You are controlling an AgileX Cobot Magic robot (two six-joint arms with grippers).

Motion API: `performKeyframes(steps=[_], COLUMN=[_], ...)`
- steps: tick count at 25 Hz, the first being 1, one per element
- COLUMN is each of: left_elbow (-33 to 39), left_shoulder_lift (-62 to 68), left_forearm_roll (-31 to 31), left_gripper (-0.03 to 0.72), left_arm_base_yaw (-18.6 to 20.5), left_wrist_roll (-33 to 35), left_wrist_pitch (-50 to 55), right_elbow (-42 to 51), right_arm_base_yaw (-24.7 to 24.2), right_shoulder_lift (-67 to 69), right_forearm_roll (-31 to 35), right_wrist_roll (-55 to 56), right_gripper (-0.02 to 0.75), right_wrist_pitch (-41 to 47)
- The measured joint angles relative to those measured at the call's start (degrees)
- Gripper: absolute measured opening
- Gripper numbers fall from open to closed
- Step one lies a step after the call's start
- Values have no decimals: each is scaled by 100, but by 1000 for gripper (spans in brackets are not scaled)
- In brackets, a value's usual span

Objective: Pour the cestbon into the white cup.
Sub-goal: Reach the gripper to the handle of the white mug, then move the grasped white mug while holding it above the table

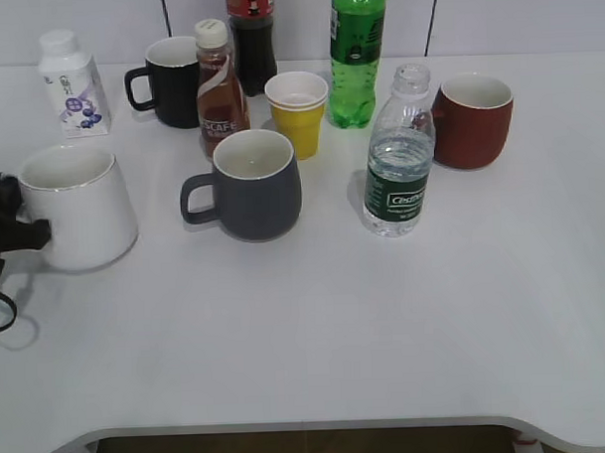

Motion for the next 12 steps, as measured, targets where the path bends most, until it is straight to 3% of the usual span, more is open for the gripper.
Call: performKeyframes(steps=[7, 12], left_elbow=[0, 5], left_shoulder_lift=[-916, -1639], left_forearm_roll=[242, 638], left_gripper=[38, 37], left_arm_base_yaw=[0, 0], left_wrist_roll=[18, 18], left_wrist_pitch=[211, 583], right_elbow=[-80, -86], right_arm_base_yaw=[0, 19], right_shoulder_lift=[1102, 2534], right_forearm_roll=[339, 691], right_wrist_roll=[-1338, -1563], right_gripper=[543, 543], right_wrist_pitch=[-3501, -6077])
